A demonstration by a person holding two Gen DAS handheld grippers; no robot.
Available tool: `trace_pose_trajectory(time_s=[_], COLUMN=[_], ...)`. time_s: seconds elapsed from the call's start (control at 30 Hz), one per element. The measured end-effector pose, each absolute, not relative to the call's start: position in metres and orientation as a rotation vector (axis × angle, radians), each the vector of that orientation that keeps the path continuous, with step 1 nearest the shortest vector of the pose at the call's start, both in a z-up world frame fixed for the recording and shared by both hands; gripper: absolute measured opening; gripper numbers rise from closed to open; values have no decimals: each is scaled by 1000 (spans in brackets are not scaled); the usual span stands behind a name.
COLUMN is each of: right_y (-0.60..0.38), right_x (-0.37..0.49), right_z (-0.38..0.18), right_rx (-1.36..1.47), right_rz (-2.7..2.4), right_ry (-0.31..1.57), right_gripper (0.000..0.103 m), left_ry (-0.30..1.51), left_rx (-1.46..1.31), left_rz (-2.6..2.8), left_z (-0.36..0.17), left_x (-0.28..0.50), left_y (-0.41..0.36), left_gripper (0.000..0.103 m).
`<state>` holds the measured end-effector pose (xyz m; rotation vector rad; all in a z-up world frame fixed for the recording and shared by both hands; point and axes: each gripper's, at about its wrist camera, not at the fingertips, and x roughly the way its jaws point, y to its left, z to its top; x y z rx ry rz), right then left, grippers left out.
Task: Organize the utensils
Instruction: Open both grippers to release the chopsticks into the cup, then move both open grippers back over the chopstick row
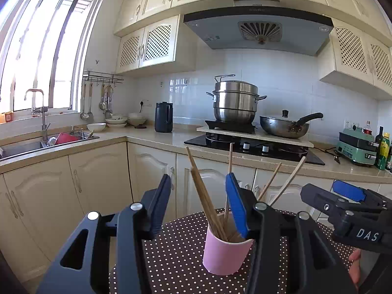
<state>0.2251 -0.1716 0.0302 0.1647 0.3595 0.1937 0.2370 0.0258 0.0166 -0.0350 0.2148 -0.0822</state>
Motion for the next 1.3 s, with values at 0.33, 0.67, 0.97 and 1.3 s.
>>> trace_pose_trajectory(time_s=[0.33,0.67,0.97,1.3], right_y=[-189,-200,-200,-192], right_x=[183,154,134,135], right_z=[21,10,-11,-50], right_rx=[215,199,179,174], right_rz=[210,150,127,64], right_ry=[303,331,409,579], right_gripper=[96,96,96,96], left_ry=[233,313,396,510], left_rx=[-37,-36,-28,-56], left_rz=[-127,-176,-185,-216], left_z=[8,-16,-48,-76], left_x=[208,190,170,159], left_y=[19,12,17,26], left_gripper=[49,61,62,63])
